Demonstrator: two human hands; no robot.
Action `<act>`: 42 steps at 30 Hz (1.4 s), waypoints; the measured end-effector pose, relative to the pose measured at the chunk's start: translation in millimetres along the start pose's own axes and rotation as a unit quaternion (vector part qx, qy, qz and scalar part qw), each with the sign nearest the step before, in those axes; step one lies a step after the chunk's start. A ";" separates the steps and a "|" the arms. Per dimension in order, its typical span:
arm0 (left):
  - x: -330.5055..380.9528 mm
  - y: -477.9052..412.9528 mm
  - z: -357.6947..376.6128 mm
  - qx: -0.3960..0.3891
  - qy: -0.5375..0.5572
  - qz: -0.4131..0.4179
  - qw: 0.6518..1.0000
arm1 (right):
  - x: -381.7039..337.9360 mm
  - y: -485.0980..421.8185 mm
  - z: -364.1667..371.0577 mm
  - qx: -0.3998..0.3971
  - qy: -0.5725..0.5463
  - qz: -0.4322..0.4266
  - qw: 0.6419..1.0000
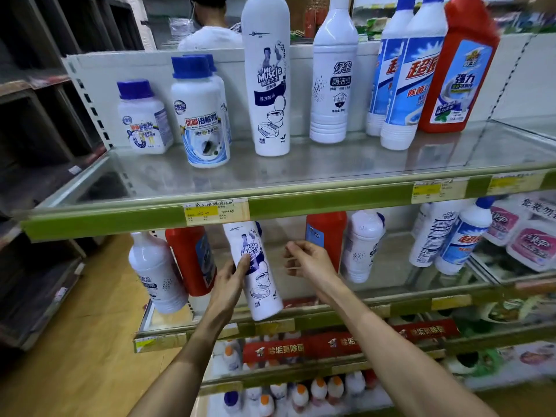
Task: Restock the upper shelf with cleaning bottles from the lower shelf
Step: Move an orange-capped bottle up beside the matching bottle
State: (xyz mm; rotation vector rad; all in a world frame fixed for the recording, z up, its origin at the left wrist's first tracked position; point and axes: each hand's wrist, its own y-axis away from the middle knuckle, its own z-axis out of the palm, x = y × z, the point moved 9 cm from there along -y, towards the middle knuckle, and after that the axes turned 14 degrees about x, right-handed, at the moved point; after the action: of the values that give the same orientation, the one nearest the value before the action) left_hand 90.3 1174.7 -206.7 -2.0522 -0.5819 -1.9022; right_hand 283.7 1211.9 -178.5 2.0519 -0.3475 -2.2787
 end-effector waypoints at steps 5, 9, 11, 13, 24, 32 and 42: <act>2.9 26.1 14.8 -0.027 0.085 -0.079 0.993 | -7.5 0.3 7.3 0.001 0.039 -0.023 0.999; 0.7 44.1 16.4 -0.046 0.068 -0.069 0.994 | -6.9 7.3 10.9 -0.024 0.059 -0.030 0.998; -0.8 53.6 16.7 -0.064 0.043 -0.063 0.995 | -8.9 10.4 9.9 -0.024 0.053 -0.032 0.998; -1.3 65.5 17.8 -0.084 0.023 -0.053 0.995 | -11.0 13.1 7.8 -0.022 0.049 -0.041 0.998; 6.6 122.6 1.5 -0.078 -0.003 0.018 0.997 | 0.2 55.7 -14.2 -0.051 0.017 -0.068 0.996; 54.2 153.0 -9.6 -0.088 0.060 0.085 0.991 | -63.0 101.2 -12.0 -0.070 0.000 -0.193 0.979; 201.4 135.5 -8.9 -0.069 0.160 0.178 0.969 | -216.8 114.5 5.8 -0.066 -0.060 -0.265 0.960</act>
State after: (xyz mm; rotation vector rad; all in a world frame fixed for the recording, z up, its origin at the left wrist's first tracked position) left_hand 156.8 1071.7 3.0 -1.7228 -0.0026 -2.0305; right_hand 290.5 1142.5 56.6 2.1366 0.3938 -2.6224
